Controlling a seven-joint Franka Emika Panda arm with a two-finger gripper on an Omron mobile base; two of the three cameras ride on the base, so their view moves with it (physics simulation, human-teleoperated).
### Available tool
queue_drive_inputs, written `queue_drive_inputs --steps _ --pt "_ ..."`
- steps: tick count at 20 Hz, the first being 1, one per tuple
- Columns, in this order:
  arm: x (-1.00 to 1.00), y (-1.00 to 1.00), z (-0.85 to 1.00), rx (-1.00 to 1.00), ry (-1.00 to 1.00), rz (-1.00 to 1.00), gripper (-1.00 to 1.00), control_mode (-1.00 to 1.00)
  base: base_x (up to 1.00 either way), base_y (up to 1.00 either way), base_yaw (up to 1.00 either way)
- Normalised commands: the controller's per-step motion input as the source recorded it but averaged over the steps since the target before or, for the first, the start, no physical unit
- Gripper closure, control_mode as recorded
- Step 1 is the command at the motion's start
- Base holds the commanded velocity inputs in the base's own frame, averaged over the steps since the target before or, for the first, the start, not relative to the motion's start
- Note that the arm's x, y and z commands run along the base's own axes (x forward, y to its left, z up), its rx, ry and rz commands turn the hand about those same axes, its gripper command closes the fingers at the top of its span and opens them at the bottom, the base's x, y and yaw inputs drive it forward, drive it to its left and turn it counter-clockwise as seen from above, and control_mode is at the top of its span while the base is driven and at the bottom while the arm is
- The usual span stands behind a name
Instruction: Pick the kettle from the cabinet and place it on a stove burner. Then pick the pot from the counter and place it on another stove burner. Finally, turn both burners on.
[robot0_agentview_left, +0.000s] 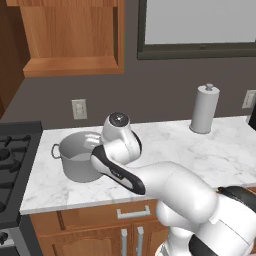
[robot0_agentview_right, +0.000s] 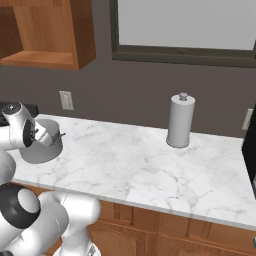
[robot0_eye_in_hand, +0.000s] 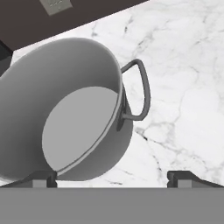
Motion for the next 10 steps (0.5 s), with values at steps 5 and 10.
queue_drive_inputs --steps 5,10 --pt "0.12 0.04 -0.16 0.00 0.00 0.00 -1.00 -1.00 0.00 0.00 0.00" --pt "0.14 0.05 -0.14 0.00 0.00 0.00 -1.00 -1.00 0.00 0.00 0.00"
